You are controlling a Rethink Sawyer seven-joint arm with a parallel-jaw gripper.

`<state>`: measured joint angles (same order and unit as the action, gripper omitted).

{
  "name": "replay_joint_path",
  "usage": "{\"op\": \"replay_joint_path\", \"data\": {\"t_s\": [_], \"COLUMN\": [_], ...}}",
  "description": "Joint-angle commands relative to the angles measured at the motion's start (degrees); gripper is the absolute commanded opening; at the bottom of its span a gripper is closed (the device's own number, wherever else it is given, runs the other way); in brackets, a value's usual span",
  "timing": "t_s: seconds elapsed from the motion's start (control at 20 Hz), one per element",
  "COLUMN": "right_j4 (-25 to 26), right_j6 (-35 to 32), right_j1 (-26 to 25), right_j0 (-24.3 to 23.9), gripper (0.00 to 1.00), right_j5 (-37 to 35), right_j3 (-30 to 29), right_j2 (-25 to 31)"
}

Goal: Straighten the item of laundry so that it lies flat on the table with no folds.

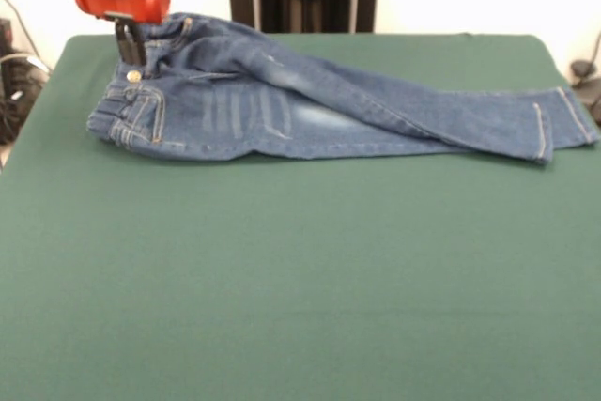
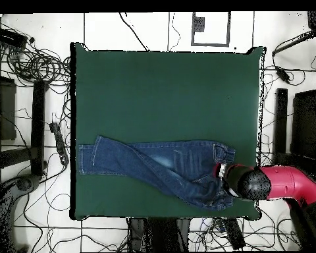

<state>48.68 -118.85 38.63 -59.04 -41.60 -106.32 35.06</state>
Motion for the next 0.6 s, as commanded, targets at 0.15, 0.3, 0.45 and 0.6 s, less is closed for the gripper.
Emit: {"op": "replay_joint_path", "data": {"t_s": [0.15,0.3,0.45,0.6], "right_j4": [0.0,-0.6,-3.9,-5.3], "right_j6": [1.0,-9.3,-16.6,-21.3], "right_j1": [2.0,2.3,1.4,1.8], "right_j0": [6.9,10.3,13.0,16.6], "gripper": [0.0,0.0,0.0,0.0], "right_j5": [2.6,6.5,8.9,12.3], "right_j3": [-3.4,-6.7,-8.9,-9.9], "right_j2": [0.2,-3.8,-7.8,-12.4]}}
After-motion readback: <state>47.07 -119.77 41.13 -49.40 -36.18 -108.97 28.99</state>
